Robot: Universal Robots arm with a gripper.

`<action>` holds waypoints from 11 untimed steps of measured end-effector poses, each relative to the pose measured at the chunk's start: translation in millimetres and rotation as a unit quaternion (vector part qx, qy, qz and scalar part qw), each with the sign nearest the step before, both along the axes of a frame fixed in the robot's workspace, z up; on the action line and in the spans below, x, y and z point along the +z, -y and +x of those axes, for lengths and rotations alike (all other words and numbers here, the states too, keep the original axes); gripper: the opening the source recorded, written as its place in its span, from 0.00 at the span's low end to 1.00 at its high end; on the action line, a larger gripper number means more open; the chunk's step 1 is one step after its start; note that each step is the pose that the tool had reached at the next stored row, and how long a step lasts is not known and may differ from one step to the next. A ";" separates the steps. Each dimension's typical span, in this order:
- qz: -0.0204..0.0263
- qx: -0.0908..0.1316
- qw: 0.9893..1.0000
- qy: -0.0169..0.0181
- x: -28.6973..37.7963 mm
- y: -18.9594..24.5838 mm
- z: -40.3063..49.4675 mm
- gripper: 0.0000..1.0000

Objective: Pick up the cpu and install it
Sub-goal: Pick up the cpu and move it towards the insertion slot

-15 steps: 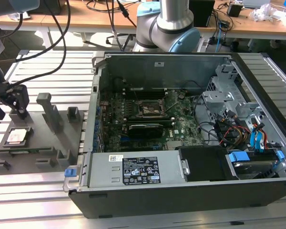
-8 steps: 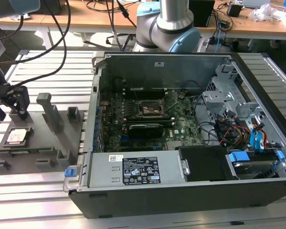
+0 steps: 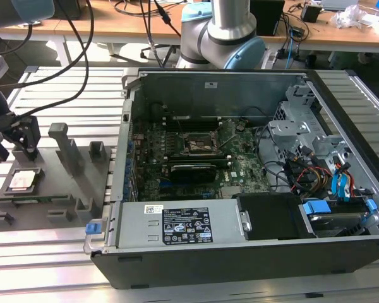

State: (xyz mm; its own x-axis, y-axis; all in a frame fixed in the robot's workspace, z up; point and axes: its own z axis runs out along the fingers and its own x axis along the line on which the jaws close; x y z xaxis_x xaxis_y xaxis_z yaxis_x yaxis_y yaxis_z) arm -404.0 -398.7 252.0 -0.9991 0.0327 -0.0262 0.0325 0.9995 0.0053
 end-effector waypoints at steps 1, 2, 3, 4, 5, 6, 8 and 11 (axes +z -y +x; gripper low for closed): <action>0.000 0.000 1.000 0.000 -0.4 0.0 0.0 0.60; 0.000 0.000 1.000 0.000 -1.1 0.0 0.0 0.60; 0.000 0.000 1.000 0.000 -1.6 0.0 0.0 0.60; 0.000 0.000 1.000 0.000 -1.9 0.0 0.0 0.60; 0.000 0.000 1.000 0.000 -2.8 0.0 0.0 0.60; 0.000 0.000 1.000 0.000 -3.6 0.0 0.0 0.60; 0.000 0.000 1.000 0.000 -4.8 0.0 0.0 0.60; 0.000 0.000 1.000 0.000 -7.1 0.0 0.0 0.60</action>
